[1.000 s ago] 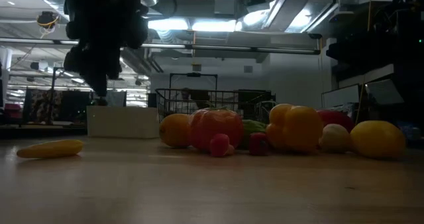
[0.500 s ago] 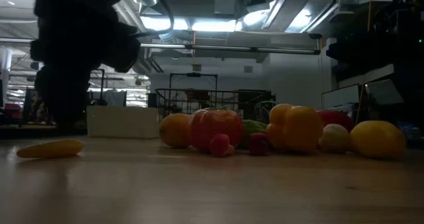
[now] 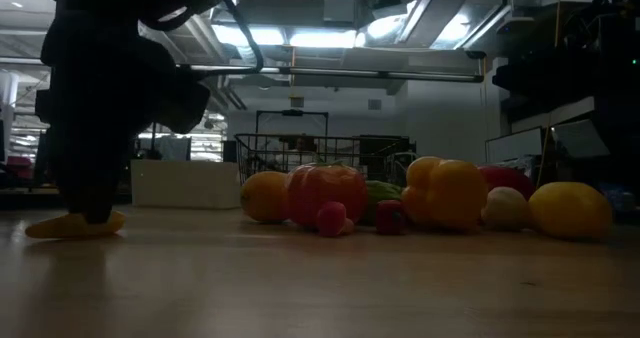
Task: Sort produce into baskets
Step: Put the yellow corn into the white bin
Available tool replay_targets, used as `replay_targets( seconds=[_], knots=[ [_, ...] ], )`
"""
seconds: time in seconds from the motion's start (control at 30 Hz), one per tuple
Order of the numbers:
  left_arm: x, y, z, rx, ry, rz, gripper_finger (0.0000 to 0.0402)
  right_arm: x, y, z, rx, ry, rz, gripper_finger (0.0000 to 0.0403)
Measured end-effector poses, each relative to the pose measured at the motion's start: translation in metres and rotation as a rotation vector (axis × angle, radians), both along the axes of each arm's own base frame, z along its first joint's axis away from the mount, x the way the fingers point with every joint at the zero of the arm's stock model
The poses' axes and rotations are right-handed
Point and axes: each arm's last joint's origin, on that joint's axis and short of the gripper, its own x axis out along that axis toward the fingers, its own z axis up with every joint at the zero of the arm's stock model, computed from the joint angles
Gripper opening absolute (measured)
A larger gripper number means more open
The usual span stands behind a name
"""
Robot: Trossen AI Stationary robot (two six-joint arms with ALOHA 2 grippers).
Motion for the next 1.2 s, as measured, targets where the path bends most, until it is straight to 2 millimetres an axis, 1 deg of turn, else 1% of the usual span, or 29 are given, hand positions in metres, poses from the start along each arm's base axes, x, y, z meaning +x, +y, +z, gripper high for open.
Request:
replay_targets(
  seconds=[0.13, 0.47, 0.73, 0.9, 1.07, 1.2],
  knots=[
    [0.0, 0.0, 0.0, 0.001, 0.002, 0.0, 0.0226, 0.0, 0.0, 0.0, 0.0, 0.0, 0.0, 0.0138],
    [-0.001, 0.001, -0.001, 0.009, 0.008, 0.01, 0.0137, 0.0, 0.0, 0.0, 0.0, 0.0, 0.0, 0.0138],
    [0.0, 0.0, -0.001, 0.006, -0.001, 0.026, 0.0085, 0.0, 0.0, 0.0, 0.0, 0.0, 0.0, 0.0138],
    [0.003, 0.002, 0.001, -0.004, -0.024, 0.035, 0.0072, 0.0, 0.0, 0.0, 0.0, 0.0, 0.0, 0.0138],
    [0.008, 0.008, 0.004, -0.017, -0.072, 0.045, 0.0076, 0.0, 0.0, 0.0, 0.0, 0.0, 0.0, 0.0138],
    [0.013, 0.017, 0.012, -0.025, -0.131, 0.044, 0.0076, 0.0, 0.0, 0.0, 0.0, 0.001, 0.001, 0.0138]
  ],
)
